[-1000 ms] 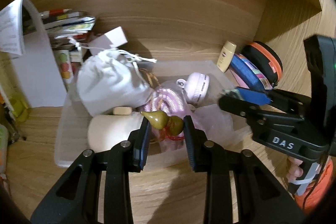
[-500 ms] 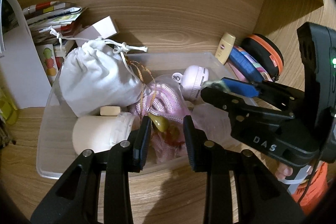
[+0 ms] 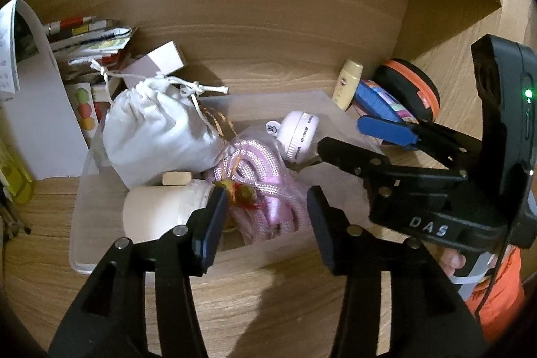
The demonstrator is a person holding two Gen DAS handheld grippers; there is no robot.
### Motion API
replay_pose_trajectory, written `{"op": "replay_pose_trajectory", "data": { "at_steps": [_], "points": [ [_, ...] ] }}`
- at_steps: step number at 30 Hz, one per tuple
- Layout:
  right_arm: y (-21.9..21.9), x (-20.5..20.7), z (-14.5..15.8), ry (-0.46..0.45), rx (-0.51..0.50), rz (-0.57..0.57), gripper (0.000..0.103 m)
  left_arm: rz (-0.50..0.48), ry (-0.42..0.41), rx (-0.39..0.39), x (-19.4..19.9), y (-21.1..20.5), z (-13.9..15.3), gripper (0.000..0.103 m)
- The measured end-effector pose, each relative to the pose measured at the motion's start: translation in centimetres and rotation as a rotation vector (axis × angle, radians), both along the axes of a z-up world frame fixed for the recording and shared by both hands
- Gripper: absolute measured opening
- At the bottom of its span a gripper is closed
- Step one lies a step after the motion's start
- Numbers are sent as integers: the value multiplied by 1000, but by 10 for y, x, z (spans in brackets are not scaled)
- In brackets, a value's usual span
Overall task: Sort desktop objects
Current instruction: 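Open both tools to drop the bead cord and tile into the bin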
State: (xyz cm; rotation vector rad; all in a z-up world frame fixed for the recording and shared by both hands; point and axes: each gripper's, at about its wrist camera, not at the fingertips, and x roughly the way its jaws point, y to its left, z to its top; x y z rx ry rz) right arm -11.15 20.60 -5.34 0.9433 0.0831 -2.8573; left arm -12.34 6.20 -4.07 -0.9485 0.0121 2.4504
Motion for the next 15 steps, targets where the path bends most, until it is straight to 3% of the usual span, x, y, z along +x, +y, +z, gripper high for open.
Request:
{"op": "replay_pose_trajectory", "data": {
  "at_steps": [3, 7, 11, 15],
  "points": [
    [5, 7, 9, 15, -11, -17, 63, 20, 12, -2, 4, -6, 4, 59],
    [9, 25, 22, 51, -39, -19, 75, 58, 34, -5, 9, -18, 12, 66],
    [4, 42, 30, 70, -9, -25, 82, 93, 63, 4, 19, -30, 20, 75],
    [-2, 55, 34, 64, 1, -21, 84, 143, 122, -14, 33, -38, 29, 88]
  ]
}}
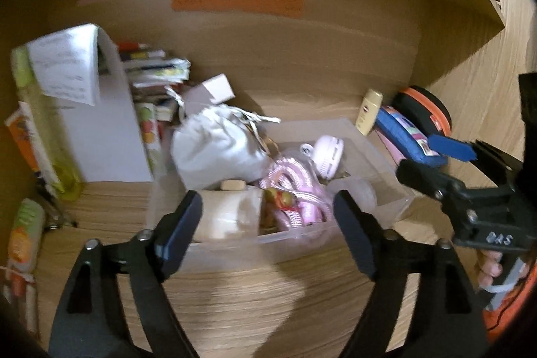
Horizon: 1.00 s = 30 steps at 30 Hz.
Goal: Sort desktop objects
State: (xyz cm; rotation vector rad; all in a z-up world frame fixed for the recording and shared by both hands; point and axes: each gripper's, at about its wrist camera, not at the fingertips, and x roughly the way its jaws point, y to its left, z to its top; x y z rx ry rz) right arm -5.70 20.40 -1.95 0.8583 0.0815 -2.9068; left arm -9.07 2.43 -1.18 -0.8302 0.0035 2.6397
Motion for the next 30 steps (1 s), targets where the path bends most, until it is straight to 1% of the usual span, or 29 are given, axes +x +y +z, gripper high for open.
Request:
{"op": "replay_pose_trajectory", "data": {
  "at_steps": [1, 5, 6, 8, 14, 18, 24, 30],
  "points": [
    [-2, 4, 1, -2, -3, 1, 85, 11, 15, -2, 3, -2, 2, 92],
    [-5, 20, 4, 15, -31, 0, 95, 61, 87, -30, 19, -7, 10, 95],
    [-6, 23, 4, 19, -36, -2, 96, 78, 111, -40, 24, -9, 13, 96],
    [-8, 31, 5, 34, -38, -3, 98, 94, 130, -50, 31, -11, 15, 98],
    [-17, 51, 5, 56, -38, 11, 99, 124, 127, -51, 42, -14, 14, 98],
    [-20, 59, 5, 61, -30, 5, 99, 131, 143, -43, 50, -16, 15, 98],
    [-19, 65, 4, 58, -30, -4, 100, 118, 174, -51, 58, -12, 15, 98],
    [-20, 68, 3, 57, -27, -4, 100, 89, 158, -53, 60, -6, 14, 98]
  ]
}}
